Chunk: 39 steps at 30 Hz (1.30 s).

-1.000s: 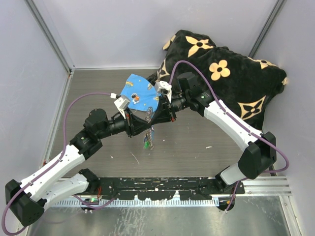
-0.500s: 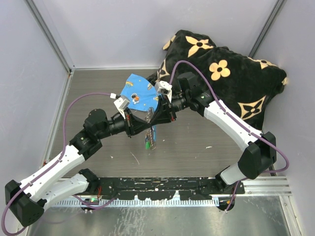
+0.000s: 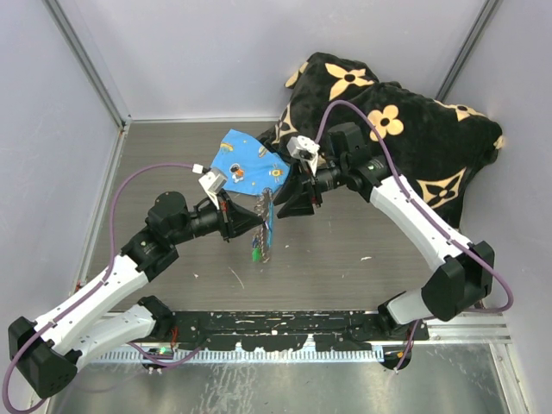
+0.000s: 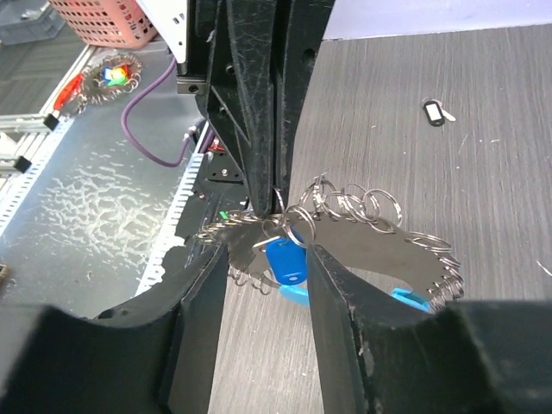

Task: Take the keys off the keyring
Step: Remove the key from the keyring.

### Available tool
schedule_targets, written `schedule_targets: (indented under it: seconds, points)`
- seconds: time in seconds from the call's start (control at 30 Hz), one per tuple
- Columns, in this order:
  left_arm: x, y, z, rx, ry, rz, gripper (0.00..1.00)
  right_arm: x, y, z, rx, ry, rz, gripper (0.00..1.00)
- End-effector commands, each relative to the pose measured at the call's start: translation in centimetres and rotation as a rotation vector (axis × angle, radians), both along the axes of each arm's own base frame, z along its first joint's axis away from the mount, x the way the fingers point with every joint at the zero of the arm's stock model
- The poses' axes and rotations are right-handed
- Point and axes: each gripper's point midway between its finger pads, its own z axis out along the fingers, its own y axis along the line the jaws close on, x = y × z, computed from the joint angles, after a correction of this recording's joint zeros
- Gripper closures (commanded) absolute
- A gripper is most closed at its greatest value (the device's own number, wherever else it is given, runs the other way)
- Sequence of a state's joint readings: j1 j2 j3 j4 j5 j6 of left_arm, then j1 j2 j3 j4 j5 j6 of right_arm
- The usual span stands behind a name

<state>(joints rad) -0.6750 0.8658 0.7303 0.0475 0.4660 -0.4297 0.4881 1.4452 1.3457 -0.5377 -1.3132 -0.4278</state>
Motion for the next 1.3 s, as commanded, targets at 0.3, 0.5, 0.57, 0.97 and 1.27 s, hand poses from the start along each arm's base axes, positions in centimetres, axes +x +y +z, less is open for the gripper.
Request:
schedule_targets:
  seconds: [0.3,0.5,0.57,0.97,1.27]
  points:
    - [0.8,0.1,4.9,-0.140,-0.085,0.053,1.00,-1.0,-0.3,-2.2,-0.038,-0.096,-0.030,0.44]
    - [1.9,0.3,5.2,-0.173,-0.029,0.121,1.00,0.5,0.6,-2.8,-0.074,-0.088,-0.110,0.38]
    - [2.2,0.2,5.1,-0.184,-0.011,0.133,1.00,0.7,0.9,-2.9,-0.082,-0.085,-0.125,0.38]
    - [3.3,-0.1,5.5,-0.236,0.072,0.189,1.00,1.9,2.3,-3.7,-0.125,-0.094,-0.200,0.38]
    - [3.1,-0.2,5.6,-0.243,0.085,0.180,1.00,2.8,2.4,-3.3,-0.126,-0.110,-0.242,0.59]
